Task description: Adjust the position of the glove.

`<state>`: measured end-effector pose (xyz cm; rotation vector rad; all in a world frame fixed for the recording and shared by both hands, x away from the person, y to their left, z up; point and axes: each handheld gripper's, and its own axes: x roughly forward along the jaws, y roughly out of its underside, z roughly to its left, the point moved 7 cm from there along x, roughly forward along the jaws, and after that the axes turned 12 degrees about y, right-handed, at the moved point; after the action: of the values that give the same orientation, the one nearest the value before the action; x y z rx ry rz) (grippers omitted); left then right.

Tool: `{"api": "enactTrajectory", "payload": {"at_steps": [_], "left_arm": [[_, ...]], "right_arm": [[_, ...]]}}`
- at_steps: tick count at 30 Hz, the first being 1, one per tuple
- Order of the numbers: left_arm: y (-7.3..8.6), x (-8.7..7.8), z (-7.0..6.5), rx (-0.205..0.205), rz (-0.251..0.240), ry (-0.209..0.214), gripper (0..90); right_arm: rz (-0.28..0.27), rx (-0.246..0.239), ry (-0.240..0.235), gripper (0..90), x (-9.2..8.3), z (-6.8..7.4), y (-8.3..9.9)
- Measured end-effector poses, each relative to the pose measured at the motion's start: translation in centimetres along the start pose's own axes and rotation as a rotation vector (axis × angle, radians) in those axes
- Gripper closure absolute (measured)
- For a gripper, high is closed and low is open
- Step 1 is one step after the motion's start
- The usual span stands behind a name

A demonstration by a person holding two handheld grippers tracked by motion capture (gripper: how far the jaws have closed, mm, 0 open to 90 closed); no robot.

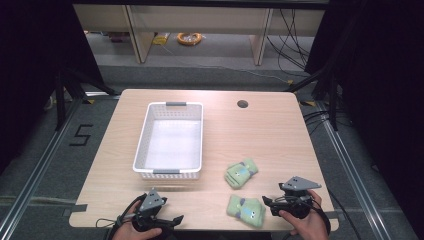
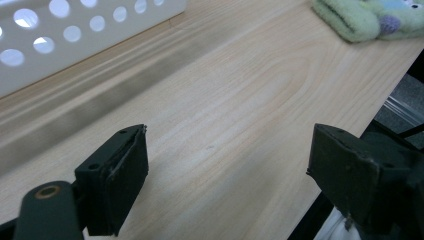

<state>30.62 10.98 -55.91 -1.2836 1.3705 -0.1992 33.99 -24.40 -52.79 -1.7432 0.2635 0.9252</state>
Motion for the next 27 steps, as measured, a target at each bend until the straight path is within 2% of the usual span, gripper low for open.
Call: {"api": "enactTrajectory", "payload": {"at_steps": [1,2,3,4,5,6,7,8,9,11,12,14,15,16,17,18,19,20,21,22,23,24,25,27], "left_arm": [[-0.1,0.3,-0.4,-0.045,-0.029,0.014,15.6],[-0.1,0.2,-0.3,-0.023,-0.01,0.014,15.8],[-0.3,0.3,-0.6,-0.04,-0.013,0.029,15.9],[-0.5,0.5,-0.8,-0.032,-0.036,0.03,15.9],[-0.7,0.5,-0.9,-0.023,-0.03,0.032,16.0],[-1.1,0.8,-1.2,-0.034,-0.055,0.04,16.4],[-1.4,0.9,-1.4,-0.034,-0.052,0.043,17.0],[-1.4,0.9,-1.4,-0.034,-0.052,0.043,17.3],[-2.2,1.2,-2.1,-0.012,-0.045,0.07,17.6],[-2.5,1.5,-2.4,-0.015,-0.043,0.079,18.7],[-3.4,2.3,-3.1,0.013,-0.038,0.108,19.8],[-3.7,2.9,-3.4,0.016,-0.019,0.108,21.5],[-4.5,3.8,-4.0,0.045,-0.022,0.134,22.7],[-4.8,4.2,-4.4,0.032,-0.014,0.141,24.0],[-5.0,4.6,-4.4,0.047,-0.005,0.139,25.0],[-5.3,4.9,-4.8,0.047,-0.008,0.159,25.9],[-5.3,4.9,-4.8,0.047,-0.008,0.159,27.0],[-5.7,5.7,-5.3,0.043,-0.004,0.177,28.5],[-5.8,6.0,-5.3,0.054,0.009,0.184,29.8],[-5.9,6.4,-5.5,0.061,0.014,0.196,30.7],[-5.9,6.7,-5.6,0.056,0.021,0.196,31.6],[-6.0,6.9,-5.7,0.068,0.028,0.202,32.6],[-6.0,7.2,-5.8,0.072,0.04,0.201,33.3],[-6.2,7.9,-6.0,0.078,0.05,0.212,36.1]], "right_arm": [[-0.003,-0.008,0.006,25.7,-0.1,0.0,-0.1],[-0.001,-0.012,0.005,26.6,-0.1,0.0,0.0],[-0.005,-0.031,0.002,27.8,-0.1,0.0,-0.1],[0.004,-0.033,-0.006,29.2,-0.2,0.2,-0.2],[0.002,-0.052,-0.013,30.4,-0.2,0.3,-0.2],[0.025,-0.037,-0.025,31.2,-0.4,0.6,-0.2],[0.005,-0.078,-0.024,31.7,-0.2,0.4,-0.3],[0.031,-0.059,-0.03,32.6,-0.4,0.6,-0.3],[0.035,-0.074,-0.035,34.2,-0.5,0.6,-0.3],[0.025,-0.092,-0.034,34.9,-0.5,0.6,-0.4],[0.048,-0.096,-0.044,36.4,-0.7,0.7,-0.4],[0.047,-0.105,-0.047,37.8,-0.7,0.7,-0.5],[0.044,-0.137,-0.064,40.6,-0.7,0.8,-0.5],[0.052,-0.136,-0.076,42.4,-0.7,1.0,-0.5],[0.036,-0.144,-0.083,43.6,-0.4,1.3,-0.5],[0.059,-0.163,-0.097,44.8,-0.5,1.4,-0.4],[0.03,-0.156,-0.099,45.9,-0.2,1.7,-0.5],[0.053,-0.173,-0.111,46.7,-0.3,1.8,-0.5],[0.046,-0.176,-0.126,47.0,-0.2,2.1,-0.5],[0.064,-0.179,-0.139,47.9,-0.3,2.3,-0.4],[0.05,-0.164,-0.15,48.7,-0.2,2.7,-0.5],[0.062,-0.17,-0.162,49.0,-0.3,2.9,-0.5],[0.068,-0.157,-0.166,50.5,-0.3,3.1,-0.4],[0.074,-0.175,-0.156,52.2,0.0,3.2,-0.2]]}}
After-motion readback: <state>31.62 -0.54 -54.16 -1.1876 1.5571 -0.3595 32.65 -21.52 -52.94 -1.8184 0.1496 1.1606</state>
